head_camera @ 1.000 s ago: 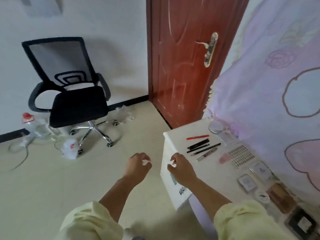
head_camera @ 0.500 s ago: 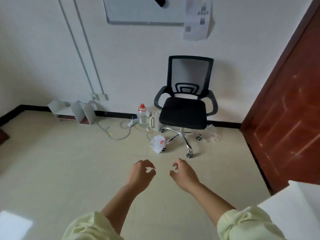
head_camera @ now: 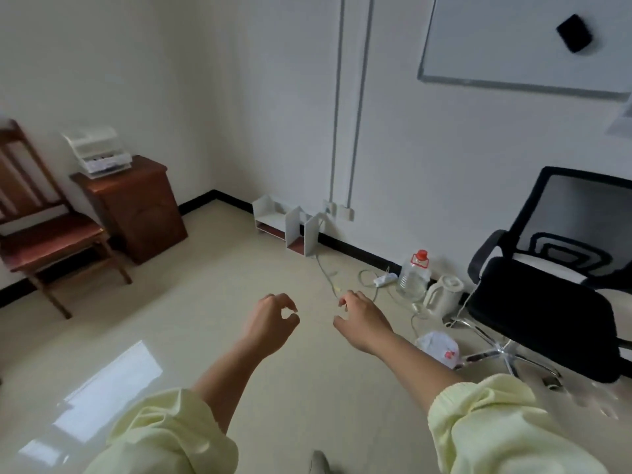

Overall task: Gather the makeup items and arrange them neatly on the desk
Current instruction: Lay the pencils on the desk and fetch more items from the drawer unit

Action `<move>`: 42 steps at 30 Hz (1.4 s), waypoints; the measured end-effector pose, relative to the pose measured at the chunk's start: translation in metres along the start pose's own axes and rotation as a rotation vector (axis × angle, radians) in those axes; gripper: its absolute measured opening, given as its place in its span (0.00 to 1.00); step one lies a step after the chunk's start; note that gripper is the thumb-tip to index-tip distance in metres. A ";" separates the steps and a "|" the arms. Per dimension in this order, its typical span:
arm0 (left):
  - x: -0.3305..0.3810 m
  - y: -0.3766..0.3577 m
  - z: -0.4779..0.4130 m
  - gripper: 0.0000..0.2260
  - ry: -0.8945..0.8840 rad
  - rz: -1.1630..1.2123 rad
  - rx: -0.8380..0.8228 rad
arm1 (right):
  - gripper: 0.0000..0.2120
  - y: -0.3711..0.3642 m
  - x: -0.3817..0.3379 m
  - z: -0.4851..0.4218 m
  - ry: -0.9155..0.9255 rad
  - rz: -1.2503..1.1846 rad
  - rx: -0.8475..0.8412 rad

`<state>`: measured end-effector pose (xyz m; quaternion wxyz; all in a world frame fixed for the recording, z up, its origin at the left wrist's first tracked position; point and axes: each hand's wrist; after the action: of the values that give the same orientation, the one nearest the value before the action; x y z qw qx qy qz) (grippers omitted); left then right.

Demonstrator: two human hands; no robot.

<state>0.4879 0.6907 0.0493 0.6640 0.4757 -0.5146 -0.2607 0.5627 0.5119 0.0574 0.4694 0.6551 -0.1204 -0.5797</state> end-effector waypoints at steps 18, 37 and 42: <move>-0.187 0.151 -0.339 0.12 0.238 -0.142 0.198 | 0.15 -0.072 -0.199 -0.407 0.299 0.215 -0.207; -0.507 0.295 -0.637 0.15 0.365 -0.160 0.246 | 0.14 -0.258 -0.460 -0.770 0.372 0.151 -0.252; -0.579 0.310 -0.711 0.14 0.409 -0.153 0.309 | 0.14 -0.302 -0.511 -0.862 0.403 0.178 -0.288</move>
<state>0.9116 1.5608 0.0638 0.6522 0.6516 -0.3661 -0.1271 1.0449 1.4409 0.0623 0.6216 0.6704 0.0021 -0.4052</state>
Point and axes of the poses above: each hand's wrist, its own z-axis away from the middle knuckle, its own y-axis out of the back of the hand, x = y × z, and after that the axes turned 12 degrees about -z, right-handed
